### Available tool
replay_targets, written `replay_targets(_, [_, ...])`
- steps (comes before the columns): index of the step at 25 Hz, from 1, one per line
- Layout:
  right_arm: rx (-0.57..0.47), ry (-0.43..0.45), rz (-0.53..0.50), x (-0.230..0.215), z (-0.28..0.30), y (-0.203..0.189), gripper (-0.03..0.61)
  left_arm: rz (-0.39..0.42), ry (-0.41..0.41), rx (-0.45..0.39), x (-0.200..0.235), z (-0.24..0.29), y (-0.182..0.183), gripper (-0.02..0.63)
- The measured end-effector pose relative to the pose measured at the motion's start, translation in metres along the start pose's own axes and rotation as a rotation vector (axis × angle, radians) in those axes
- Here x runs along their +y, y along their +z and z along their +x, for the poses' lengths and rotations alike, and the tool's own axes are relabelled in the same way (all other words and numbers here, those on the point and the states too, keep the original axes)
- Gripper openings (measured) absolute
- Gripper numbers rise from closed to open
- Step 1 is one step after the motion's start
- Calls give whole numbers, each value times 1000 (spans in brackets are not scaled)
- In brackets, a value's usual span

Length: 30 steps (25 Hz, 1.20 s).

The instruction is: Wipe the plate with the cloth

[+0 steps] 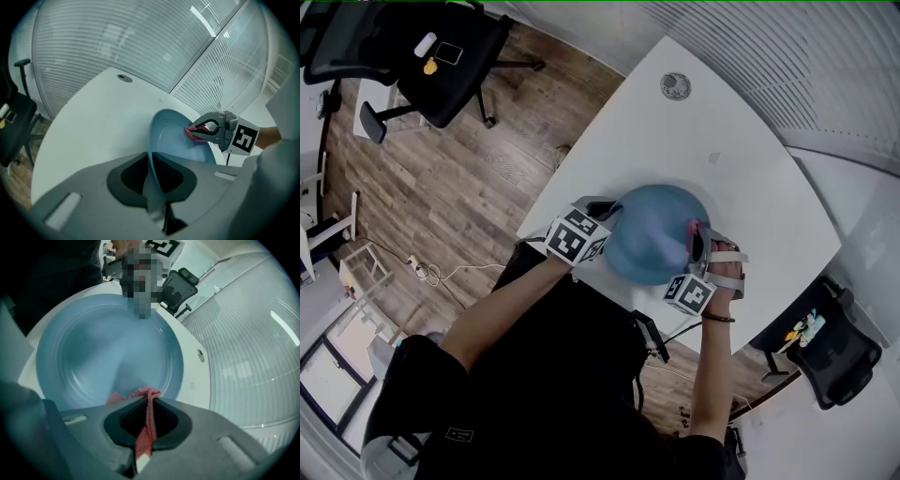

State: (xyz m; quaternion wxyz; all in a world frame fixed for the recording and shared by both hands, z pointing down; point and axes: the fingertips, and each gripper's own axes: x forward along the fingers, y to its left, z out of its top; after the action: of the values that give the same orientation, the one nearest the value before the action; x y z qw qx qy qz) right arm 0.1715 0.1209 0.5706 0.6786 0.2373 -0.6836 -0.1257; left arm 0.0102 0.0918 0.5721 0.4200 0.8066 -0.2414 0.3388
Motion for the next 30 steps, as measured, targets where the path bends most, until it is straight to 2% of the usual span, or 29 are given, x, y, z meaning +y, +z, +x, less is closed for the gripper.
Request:
replay_targets(6, [7,17,-22,14,-8,-5,12,-21,1,-3,0,-1,-1,28])
replay_targets(17, [-21,96,45,42,-22,-2,12,-108,3,-29,3,1,2,15])
replay_targets(30, [-33,140,73,74,-41,9,12,-131,19,-37,3,1,4,14])
